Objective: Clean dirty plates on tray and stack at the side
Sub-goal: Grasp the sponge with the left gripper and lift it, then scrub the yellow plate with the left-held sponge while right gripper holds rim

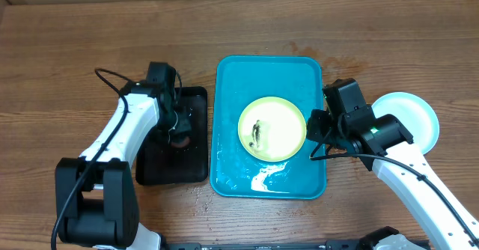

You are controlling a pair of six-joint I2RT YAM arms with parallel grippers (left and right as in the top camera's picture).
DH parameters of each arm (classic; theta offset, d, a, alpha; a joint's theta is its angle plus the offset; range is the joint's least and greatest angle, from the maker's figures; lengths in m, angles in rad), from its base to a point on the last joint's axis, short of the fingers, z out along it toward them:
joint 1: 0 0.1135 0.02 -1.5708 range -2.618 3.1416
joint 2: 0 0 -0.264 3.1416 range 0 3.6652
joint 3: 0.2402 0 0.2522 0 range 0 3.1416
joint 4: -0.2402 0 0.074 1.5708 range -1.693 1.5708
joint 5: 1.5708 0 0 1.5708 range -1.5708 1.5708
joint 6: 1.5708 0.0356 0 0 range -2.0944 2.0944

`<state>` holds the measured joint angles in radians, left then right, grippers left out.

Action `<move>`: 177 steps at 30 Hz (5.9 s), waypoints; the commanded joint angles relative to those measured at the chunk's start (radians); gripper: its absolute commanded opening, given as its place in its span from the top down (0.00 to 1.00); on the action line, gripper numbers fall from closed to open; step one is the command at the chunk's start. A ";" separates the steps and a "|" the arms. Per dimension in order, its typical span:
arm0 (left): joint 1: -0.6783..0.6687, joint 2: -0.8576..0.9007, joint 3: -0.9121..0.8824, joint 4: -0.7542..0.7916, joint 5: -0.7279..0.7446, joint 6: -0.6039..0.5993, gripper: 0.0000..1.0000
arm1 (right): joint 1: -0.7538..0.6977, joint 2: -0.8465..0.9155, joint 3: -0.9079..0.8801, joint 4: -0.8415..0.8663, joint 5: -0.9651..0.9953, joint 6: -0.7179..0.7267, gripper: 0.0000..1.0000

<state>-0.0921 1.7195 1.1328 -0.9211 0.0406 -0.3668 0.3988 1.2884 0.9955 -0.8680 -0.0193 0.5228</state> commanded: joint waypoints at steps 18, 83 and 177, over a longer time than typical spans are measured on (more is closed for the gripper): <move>-0.033 -0.023 -0.240 0.255 0.008 0.019 0.96 | -0.003 -0.003 0.020 -0.006 0.011 -0.007 0.64; -0.529 0.403 0.388 -0.068 -0.393 -0.275 0.96 | -0.108 0.512 -0.008 0.250 -0.177 -0.261 0.96; -0.512 0.433 0.350 -0.038 0.146 -0.327 0.96 | -0.108 0.512 -0.008 0.231 -0.177 -0.258 0.96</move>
<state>-0.6159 2.1426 1.5139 -0.9028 0.3683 -0.6537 0.2989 1.7870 0.9966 -0.6376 -0.2550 0.2680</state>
